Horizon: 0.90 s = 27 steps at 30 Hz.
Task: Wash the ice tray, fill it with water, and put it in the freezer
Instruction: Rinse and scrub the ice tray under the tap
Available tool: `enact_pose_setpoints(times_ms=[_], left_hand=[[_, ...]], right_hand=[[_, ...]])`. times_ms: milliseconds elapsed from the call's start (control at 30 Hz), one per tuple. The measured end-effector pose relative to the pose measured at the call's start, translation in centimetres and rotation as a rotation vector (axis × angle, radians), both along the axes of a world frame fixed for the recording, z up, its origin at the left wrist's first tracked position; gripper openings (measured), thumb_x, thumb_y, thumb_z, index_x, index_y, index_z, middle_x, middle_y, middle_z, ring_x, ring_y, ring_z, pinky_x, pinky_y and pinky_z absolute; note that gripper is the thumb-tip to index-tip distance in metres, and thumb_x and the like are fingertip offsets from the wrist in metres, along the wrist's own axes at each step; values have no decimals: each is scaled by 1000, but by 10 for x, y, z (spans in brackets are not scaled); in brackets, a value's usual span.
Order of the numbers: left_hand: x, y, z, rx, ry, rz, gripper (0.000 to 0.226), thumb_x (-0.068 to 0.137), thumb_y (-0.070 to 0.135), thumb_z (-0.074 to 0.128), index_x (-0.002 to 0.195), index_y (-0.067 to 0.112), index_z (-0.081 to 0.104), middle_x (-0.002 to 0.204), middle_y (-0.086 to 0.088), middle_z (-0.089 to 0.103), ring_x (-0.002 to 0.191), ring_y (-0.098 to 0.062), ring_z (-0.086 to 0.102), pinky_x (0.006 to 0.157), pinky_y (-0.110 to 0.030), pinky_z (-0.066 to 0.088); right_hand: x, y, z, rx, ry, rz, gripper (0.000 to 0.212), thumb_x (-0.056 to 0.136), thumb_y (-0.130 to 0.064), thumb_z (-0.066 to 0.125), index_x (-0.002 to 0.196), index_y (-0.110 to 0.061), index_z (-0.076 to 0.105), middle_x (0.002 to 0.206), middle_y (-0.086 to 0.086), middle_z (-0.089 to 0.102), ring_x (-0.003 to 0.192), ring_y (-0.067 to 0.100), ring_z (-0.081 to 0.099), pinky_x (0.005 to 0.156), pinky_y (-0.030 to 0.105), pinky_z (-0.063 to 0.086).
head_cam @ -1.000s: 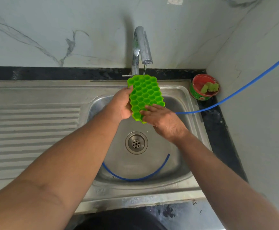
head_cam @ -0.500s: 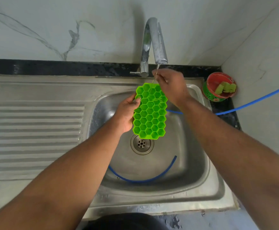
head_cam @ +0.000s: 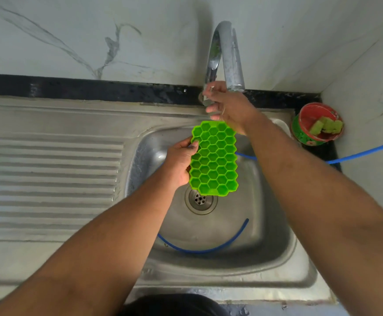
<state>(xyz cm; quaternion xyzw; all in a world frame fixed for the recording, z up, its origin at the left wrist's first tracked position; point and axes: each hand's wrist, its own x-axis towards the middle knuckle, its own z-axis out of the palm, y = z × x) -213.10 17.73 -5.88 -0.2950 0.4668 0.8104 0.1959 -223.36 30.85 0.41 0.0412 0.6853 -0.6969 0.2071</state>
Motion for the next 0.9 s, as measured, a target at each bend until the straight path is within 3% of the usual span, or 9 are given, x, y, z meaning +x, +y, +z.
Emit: enact_pose_setpoints(times_ms=[133, 200, 300, 367, 467, 567, 700, 800, 900], left_hand=[[6, -22, -3, -47, 36, 89, 26, 101, 11, 49, 123, 13, 64, 99, -8, 75, 86, -28, 72, 78, -50, 58], [12, -27, -5, -70, 98, 109, 29, 103, 13, 46, 127, 13, 62, 108, -8, 73, 95, -29, 70, 81, -48, 58], [21, -23, -4, -83, 192, 45, 32, 101, 9, 48, 131, 8, 59, 110, -12, 71, 99, -31, 68, 86, -48, 55], [22, -24, 0, -98, 252, 2, 36, 99, 12, 53, 135, 10, 56, 118, -14, 69, 107, -33, 66, 91, -51, 53], [17, -38, 5, -268, 324, -99, 47, 99, 34, 55, 144, 25, 45, 135, -3, 60, 122, -29, 58, 99, -53, 46], [21, -51, 4, -345, 120, -119, 46, 99, 54, 40, 140, 34, 43, 140, 11, 53, 127, -23, 53, 105, -60, 35], [31, -54, -9, -215, -19, -141, 44, 102, 50, 35, 142, 33, 43, 146, 0, 50, 128, -37, 51, 93, -56, 45], [36, -45, -10, -134, -111, -88, 47, 103, 47, 37, 144, 25, 42, 146, -7, 49, 129, -39, 50, 90, -54, 47], [40, -38, -9, -74, -151, -65, 51, 104, 42, 39, 147, 17, 39, 147, -13, 48, 132, -39, 48, 95, -51, 45]], right_hand=[[44, 23, -15, 217, 152, -418, 9, 90, -19, 63, 82, -23, 60, 78, -7, 59, 67, 3, 50, 64, 22, 40], [88, 32, -27, 278, -23, -297, 10, 93, -27, 60, 85, -22, 62, 81, -3, 63, 70, 7, 54, 66, 25, 43], [142, 25, -47, 170, -315, 7, 20, 92, -18, 63, 111, -16, 62, 99, 7, 71, 73, 14, 66, 66, 27, 53], [143, 15, -51, 68, -265, -86, 24, 90, -2, 62, 112, -11, 59, 102, 9, 70, 74, 13, 69, 61, 27, 55], [122, -2, -44, -95, -124, -209, 26, 89, 8, 57, 102, -14, 57, 100, 6, 69, 87, 19, 68, 69, 32, 59], [101, -12, -38, -264, -48, -288, 30, 91, 10, 53, 110, -13, 54, 104, 4, 68, 90, 19, 69, 73, 36, 60], [99, -7, -46, -146, 21, -345, 38, 90, 11, 54, 122, -9, 49, 108, 7, 66, 98, 24, 67, 77, 40, 60], [110, 3, -54, 44, 66, -344, 38, 87, 6, 60, 115, -19, 53, 107, 3, 66, 105, 29, 65, 85, 51, 56], [125, 12, -56, 318, 152, -291, 36, 83, 0, 67, 110, -22, 56, 100, -3, 66, 100, 21, 64, 91, 45, 53]])
